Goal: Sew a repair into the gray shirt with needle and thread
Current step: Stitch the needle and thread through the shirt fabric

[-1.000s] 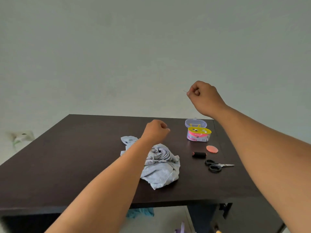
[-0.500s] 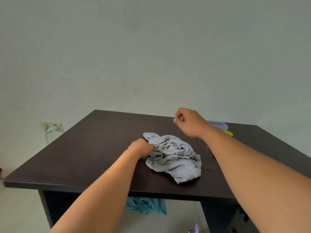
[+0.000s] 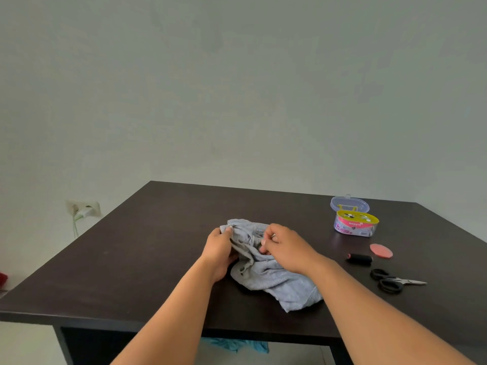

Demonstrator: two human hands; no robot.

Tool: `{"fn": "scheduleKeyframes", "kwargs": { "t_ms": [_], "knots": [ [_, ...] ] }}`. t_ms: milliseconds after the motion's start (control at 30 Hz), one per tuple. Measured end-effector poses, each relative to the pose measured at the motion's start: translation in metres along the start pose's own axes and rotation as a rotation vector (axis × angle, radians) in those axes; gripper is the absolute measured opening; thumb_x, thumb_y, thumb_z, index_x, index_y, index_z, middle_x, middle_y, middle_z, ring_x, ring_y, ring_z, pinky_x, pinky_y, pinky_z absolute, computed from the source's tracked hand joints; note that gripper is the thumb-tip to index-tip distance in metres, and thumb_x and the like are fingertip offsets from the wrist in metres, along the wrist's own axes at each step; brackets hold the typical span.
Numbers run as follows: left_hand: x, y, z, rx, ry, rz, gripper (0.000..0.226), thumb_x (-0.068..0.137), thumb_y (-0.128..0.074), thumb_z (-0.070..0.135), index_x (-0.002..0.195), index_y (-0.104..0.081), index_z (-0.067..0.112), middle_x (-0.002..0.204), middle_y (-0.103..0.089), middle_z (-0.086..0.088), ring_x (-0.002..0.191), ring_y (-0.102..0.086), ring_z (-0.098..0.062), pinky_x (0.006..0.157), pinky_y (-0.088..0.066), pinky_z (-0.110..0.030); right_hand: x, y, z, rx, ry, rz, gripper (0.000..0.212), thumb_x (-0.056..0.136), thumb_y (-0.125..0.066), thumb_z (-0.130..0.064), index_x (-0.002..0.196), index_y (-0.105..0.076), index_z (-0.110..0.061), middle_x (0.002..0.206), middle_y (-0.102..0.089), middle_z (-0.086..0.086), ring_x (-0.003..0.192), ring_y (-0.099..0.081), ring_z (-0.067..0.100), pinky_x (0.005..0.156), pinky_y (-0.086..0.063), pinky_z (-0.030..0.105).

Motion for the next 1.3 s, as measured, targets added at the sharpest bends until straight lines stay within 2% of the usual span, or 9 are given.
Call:
{"fn": "scheduleKeyframes", "kwargs": {
  "t_ms": [267, 367, 500, 567, 667, 833, 967, 1200, 1300],
  "knots": [
    [0.003, -0.008, -0.001, -0.413, 0.039, -0.027, 0.035, 0.111, -0.035, 0.02, 0.127, -0.057, -0.001, 0.119, -0.07, -0.026, 0.11, -0.069, -0.041, 0.091, -0.057, -0.053, 0.016, 0.004, 0.006, 0.115, -0.009, 0.008, 0.016, 0.101, -0.046, -0.025, 0.088, -0.052, -0.021, 0.083, -0.076, -0.004, 0.071, -0.072, 0.013, 0.06, -0.053, 0.031],
    [0.005, -0.01, -0.009, -0.423, 0.043, -0.049, 0.035, 0.11, -0.036, 0.021, 0.127, -0.059, 0.0, 0.117, -0.072, -0.025, 0.106, -0.072, -0.04, 0.082, -0.059, -0.048, 0.021, 0.011, 0.005, 0.168, 0.036, 0.101, 0.017, 0.102, -0.044, -0.022, 0.086, -0.049, -0.022, 0.082, -0.074, -0.001, 0.065, -0.071, 0.011, 0.067, -0.058, 0.037],
    [0.015, -0.012, -0.016, -0.427, 0.023, -0.112, 0.043, 0.109, -0.04, 0.028, 0.135, -0.055, -0.001, 0.125, -0.068, -0.027, 0.115, -0.068, -0.041, 0.098, -0.054, -0.054, 0.035, 0.016, 0.005, 0.184, 0.107, 0.23, 0.016, 0.103, -0.043, -0.024, 0.088, -0.047, -0.023, 0.088, -0.072, -0.006, 0.08, -0.069, 0.012, 0.078, -0.057, 0.041],
    [0.011, -0.017, -0.015, -0.362, -0.02, -0.21, 0.048, 0.102, -0.057, 0.031, 0.138, -0.052, -0.001, 0.131, -0.064, -0.029, 0.121, -0.063, -0.043, 0.106, -0.048, -0.058, 0.038, 0.01, 0.005, 0.137, 0.112, 0.214, 0.015, 0.104, -0.039, -0.027, 0.09, -0.044, -0.025, 0.094, -0.07, -0.01, 0.081, -0.067, 0.016, 0.073, -0.055, 0.038],
    [0.004, -0.022, -0.014, -0.33, -0.073, -0.298, 0.052, 0.087, -0.073, 0.008, 0.134, -0.052, 0.001, 0.127, -0.065, -0.03, 0.115, -0.066, -0.044, 0.098, -0.054, -0.054, 0.043, -0.002, 0.011, -0.042, 0.1, 0.186, 0.013, 0.105, -0.034, -0.031, 0.094, -0.038, -0.026, 0.08, -0.059, -0.01, 0.059, -0.051, 0.015, 0.06, -0.044, 0.037],
    [0.004, -0.02, -0.013, -0.382, -0.051, -0.229, 0.041, 0.089, -0.065, 0.001, 0.129, -0.056, 0.007, 0.112, -0.073, -0.018, 0.101, -0.072, -0.032, 0.092, -0.057, -0.047, 0.05, -0.009, 0.021, -0.194, 0.106, 0.263, 0.014, 0.106, -0.03, -0.034, 0.098, -0.036, -0.024, 0.071, -0.053, -0.008, 0.068, -0.057, 0.025, 0.064, -0.047, 0.041],
    [0.006, -0.02, -0.013, -0.37, -0.019, -0.198, 0.038, 0.096, -0.059, -0.001, 0.129, -0.061, 0.018, 0.11, -0.076, -0.01, 0.094, -0.075, -0.024, 0.078, -0.06, -0.037, 0.052, 0.0, 0.035, -0.059, 0.047, 0.385, 0.014, 0.106, -0.031, -0.029, 0.097, -0.037, -0.021, 0.072, -0.054, -0.003, 0.059, -0.052, 0.021, 0.053, -0.045, 0.038],
    [0.002, -0.027, -0.011, -0.33, -0.015, -0.215, 0.045, 0.098, -0.054, -0.002, 0.138, -0.054, 0.019, 0.131, -0.068, -0.015, 0.108, -0.069, -0.027, 0.095, -0.058, -0.042, 0.048, 0.021, 0.061, 0.248, -0.082, 0.659, 0.013, 0.106, -0.035, -0.019, 0.099, -0.041, -0.01, 0.075, -0.053, 0.002, 0.065, -0.049, 0.019, 0.049, -0.031, 0.031],
    [0.002, -0.027, -0.008, -0.303, -0.054, -0.188, 0.055, 0.097, -0.052, -0.009, 0.141, -0.051, 0.024, 0.123, -0.072, -0.013, 0.103, -0.072, -0.024, 0.09, -0.06, -0.038, 0.044, 0.018, 0.059, 0.24, -0.01, 0.676, 0.012, 0.106, -0.036, -0.018, 0.097, -0.04, -0.011, 0.069, -0.052, 0.004, 0.059, -0.05, 0.018, 0.047, -0.03, 0.03]
  ]
}}
Point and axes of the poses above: each hand's wrist, its own x-axis towards the middle knuckle, its own y-axis out of the back of the hand, z = x × y, the point moved 6 cm from there along x, towards the middle knuckle
